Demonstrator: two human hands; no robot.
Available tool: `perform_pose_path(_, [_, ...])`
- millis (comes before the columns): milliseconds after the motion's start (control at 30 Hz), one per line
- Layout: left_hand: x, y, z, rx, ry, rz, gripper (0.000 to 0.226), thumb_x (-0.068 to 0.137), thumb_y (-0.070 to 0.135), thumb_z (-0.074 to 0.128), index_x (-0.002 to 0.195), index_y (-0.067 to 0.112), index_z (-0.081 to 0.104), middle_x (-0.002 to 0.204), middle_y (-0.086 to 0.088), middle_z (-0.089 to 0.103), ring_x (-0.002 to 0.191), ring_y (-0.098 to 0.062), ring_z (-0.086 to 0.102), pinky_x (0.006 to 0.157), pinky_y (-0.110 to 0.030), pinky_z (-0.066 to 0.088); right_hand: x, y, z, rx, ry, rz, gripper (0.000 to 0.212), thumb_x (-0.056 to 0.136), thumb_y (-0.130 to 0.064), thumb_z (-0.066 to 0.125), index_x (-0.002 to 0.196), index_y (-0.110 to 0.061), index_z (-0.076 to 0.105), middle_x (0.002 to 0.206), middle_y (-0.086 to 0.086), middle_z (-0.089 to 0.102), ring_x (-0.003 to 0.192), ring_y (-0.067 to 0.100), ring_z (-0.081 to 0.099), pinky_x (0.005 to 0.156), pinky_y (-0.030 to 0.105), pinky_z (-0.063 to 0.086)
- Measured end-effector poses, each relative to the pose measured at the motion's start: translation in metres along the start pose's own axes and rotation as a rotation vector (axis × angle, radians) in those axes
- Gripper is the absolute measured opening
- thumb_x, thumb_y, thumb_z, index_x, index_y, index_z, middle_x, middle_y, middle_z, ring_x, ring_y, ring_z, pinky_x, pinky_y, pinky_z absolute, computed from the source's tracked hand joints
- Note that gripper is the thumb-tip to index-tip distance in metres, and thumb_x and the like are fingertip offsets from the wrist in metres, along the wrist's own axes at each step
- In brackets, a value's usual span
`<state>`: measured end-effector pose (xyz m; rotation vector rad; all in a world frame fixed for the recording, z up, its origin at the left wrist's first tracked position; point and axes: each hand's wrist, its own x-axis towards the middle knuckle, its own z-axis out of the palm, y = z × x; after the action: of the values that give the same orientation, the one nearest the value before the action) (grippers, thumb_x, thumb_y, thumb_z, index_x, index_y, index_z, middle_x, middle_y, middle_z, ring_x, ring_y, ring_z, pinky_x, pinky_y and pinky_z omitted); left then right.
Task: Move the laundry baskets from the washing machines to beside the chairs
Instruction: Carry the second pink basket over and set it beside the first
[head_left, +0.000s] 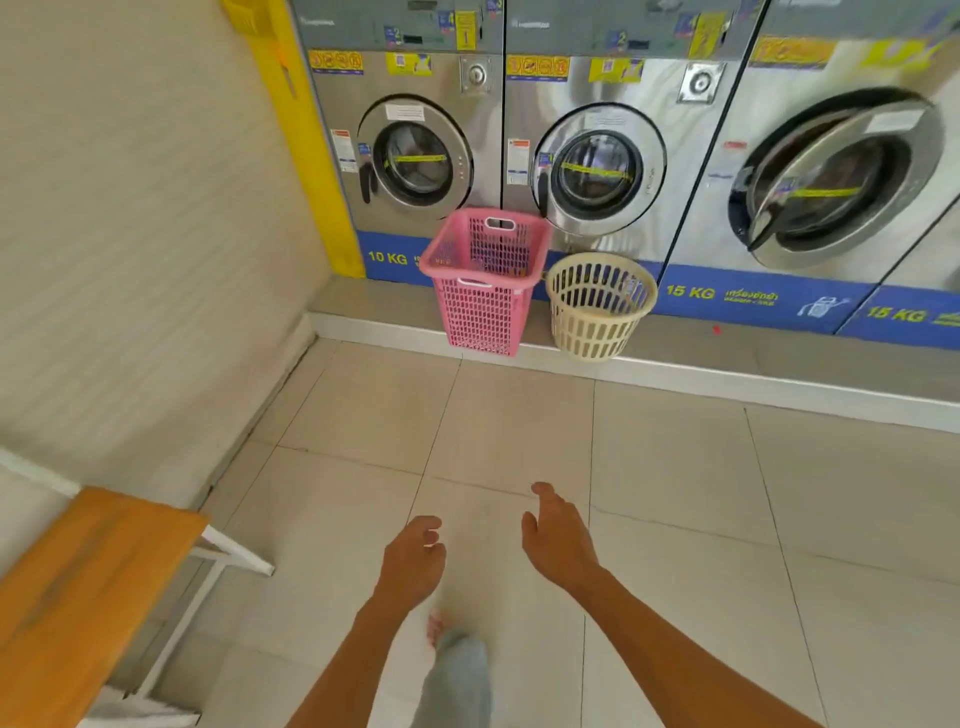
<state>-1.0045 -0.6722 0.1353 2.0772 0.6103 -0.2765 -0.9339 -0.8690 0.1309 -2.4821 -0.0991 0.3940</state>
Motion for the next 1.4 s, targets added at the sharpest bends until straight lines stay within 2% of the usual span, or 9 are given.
perform_pose_path(133, [0.089,0.022,-0.004,-0.026,-0.015,-0.022,0.032,0.095,0.008,0.050,0.123,0.017,0.061,0.116,-0.001,0.063,0.099,-0.014,0.060,0.081,-0.019,0.050,0.086,-0.011,-0.008,-0.014,0.016,0.009,0.045,0.103,-0.024,0.046,0.147,-0.017,0.039,0.135,0.006,0.061,0.125,0.025,0.055,0.094,0.035,0.049])
perform_pose_path(267, [0.174,0.056,-0.015,-0.048,0.000,-0.029,0.027,0.098,0.023,0.051,0.123,0.019,0.062,0.098,0.008,0.061,0.078,0.006,0.055,0.064,-0.007,0.038,0.164,-0.027,-0.024,-0.024,0.030,0.060,0.045,0.103,-0.025,0.047,0.146,-0.017,0.038,0.128,0.007,0.064,0.118,0.026,0.059,0.090,0.035,0.051])
perform_pose_path(433, [0.279,0.125,-0.035,-0.020,-0.040,0.008,0.035,0.100,0.025,0.047,0.135,0.019,0.053,0.109,0.001,0.065,0.091,-0.014,0.060,0.081,-0.022,0.045,0.256,-0.046,-0.057,-0.007,0.107,0.107,0.046,0.103,-0.026,0.051,0.146,-0.017,0.040,0.127,0.006,0.064,0.116,0.025,0.062,0.089,0.032,0.051])
perform_pose_path(567, [0.350,0.173,-0.039,0.013,-0.095,0.056,0.040,0.101,0.027,0.046,0.141,0.025,0.045,0.122,-0.005,0.063,0.088,-0.011,0.061,0.073,-0.021,0.049,0.315,-0.053,-0.077,0.041,0.155,0.169,0.045,0.103,-0.025,0.051,0.145,-0.017,0.040,0.123,0.005,0.067,0.113,0.025,0.063,0.090,0.034,0.053])
perform_pose_path(700, [0.419,0.211,-0.032,0.037,-0.108,0.030,0.048,0.102,0.027,0.045,0.149,0.023,0.037,0.137,-0.012,0.057,0.119,-0.026,0.058,0.093,-0.032,0.048,0.385,-0.053,-0.090,0.083,0.157,0.231,0.046,0.103,-0.025,0.051,0.146,-0.016,0.038,0.128,0.007,0.066,0.113,0.026,0.064,0.093,0.036,0.053])
perform_pose_path(967, [0.554,0.272,-0.026,0.057,-0.096,-0.034,0.051,0.103,0.025,0.041,0.152,0.031,0.032,0.145,-0.009,0.052,0.126,-0.029,0.055,0.108,-0.040,0.044,0.555,-0.049,-0.122,0.099,0.089,0.214,0.046,0.102,-0.022,0.048,0.147,-0.018,0.038,0.125,0.011,0.067,0.113,0.031,0.064,0.094,0.044,0.052])
perform_pose_path(1233, [0.662,0.307,-0.016,-0.069,-0.020,-0.204,0.056,0.099,0.033,0.044,0.153,0.037,0.030,0.142,-0.008,0.056,0.122,-0.032,0.058,0.107,-0.046,0.043,0.696,-0.057,-0.147,-0.002,-0.031,0.107,0.053,0.101,-0.023,0.052,0.150,-0.014,0.037,0.146,0.009,0.054,0.133,0.030,0.052,0.104,0.049,0.048])
perform_pose_path(1333, [0.701,0.310,-0.007,-0.076,-0.038,-0.262,0.060,0.099,0.035,0.045,0.155,0.038,0.024,0.154,-0.002,0.042,0.132,-0.032,0.049,0.111,-0.042,0.039,0.746,-0.057,-0.150,-0.041,-0.048,0.081,0.053,0.101,-0.022,0.054,0.150,-0.011,0.037,0.146,0.012,0.053,0.134,0.033,0.051,0.105,0.050,0.046])
perform_pose_path(1400, [0.729,0.309,0.000,-0.065,-0.053,-0.292,0.062,0.100,0.037,0.044,0.156,0.038,0.018,0.156,-0.003,0.039,0.133,-0.034,0.048,0.102,-0.039,0.042,0.780,-0.056,-0.151,-0.056,-0.082,0.101,0.051,0.102,-0.023,0.052,0.149,-0.010,0.037,0.146,0.013,0.052,0.133,0.035,0.052,0.107,0.052,0.045])
